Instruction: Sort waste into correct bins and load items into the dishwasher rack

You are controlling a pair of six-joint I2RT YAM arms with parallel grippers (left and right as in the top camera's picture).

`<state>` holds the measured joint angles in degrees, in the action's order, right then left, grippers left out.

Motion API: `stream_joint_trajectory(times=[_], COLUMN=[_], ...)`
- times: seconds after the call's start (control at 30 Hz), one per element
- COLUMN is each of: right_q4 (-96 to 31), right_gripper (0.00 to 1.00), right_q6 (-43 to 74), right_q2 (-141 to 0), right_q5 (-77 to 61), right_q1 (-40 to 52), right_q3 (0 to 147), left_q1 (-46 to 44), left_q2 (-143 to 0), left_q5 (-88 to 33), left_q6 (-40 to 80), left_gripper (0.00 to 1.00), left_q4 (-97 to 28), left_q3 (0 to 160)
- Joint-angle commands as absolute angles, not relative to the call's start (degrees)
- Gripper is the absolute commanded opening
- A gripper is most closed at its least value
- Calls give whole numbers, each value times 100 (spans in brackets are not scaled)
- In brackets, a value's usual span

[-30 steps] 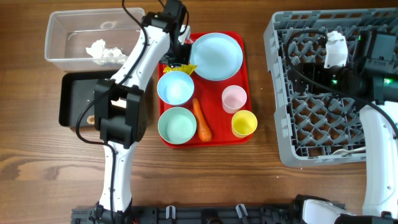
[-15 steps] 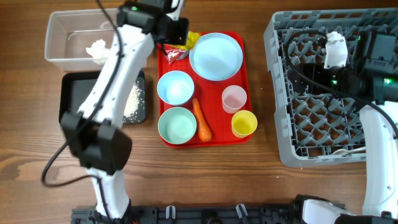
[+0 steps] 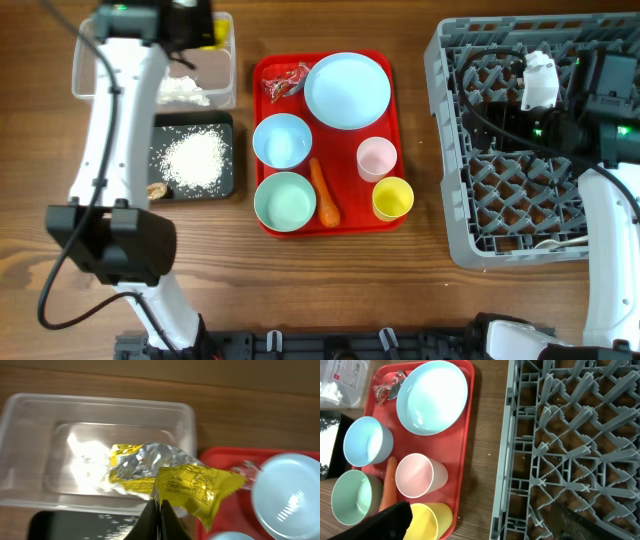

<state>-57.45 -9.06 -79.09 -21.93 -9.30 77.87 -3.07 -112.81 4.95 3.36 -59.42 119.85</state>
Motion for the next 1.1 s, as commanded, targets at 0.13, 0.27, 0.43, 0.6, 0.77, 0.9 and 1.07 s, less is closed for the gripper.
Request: stream_joint_trajectory(times=[0.13, 0.27, 0.43, 0.6, 0.77, 0.9, 1.07], right_q4=[-5747, -5784, -5776, -5763, -5767, -5769, -5769], right_gripper=[90, 91, 90, 90, 90, 90, 91], right_q6=[-884, -886, -886, -884, -884, -884, -882], right_q2=[-7942, -7942, -7942, -7942, -7942, -7942, -7942], right_q5=[-2137, -2137, -2137, -2137, -2137, -2137, -2137], right_q1=[-906, -906, -906, -906, -906, -906, -906], right_q3=[7787, 7787, 7787, 7787, 7787, 7787, 7787], left_q1=[377, 364, 360, 82, -659, -1306, -1566], left_q2=[-11826, -12088, -12084, -11854, -11690, -11756, -12110], left_q5=[587, 589, 585, 504, 502, 528, 502], left_q6=[307, 303, 305, 3, -373, -438, -427], left_gripper=[4, 72, 93, 96, 96, 95, 95], left_q4=[-5686, -5710, -5717, -5721, -5629, -5334, -4875], left_q3=[12009, 12009, 12011, 12011, 12011, 12009, 12009])
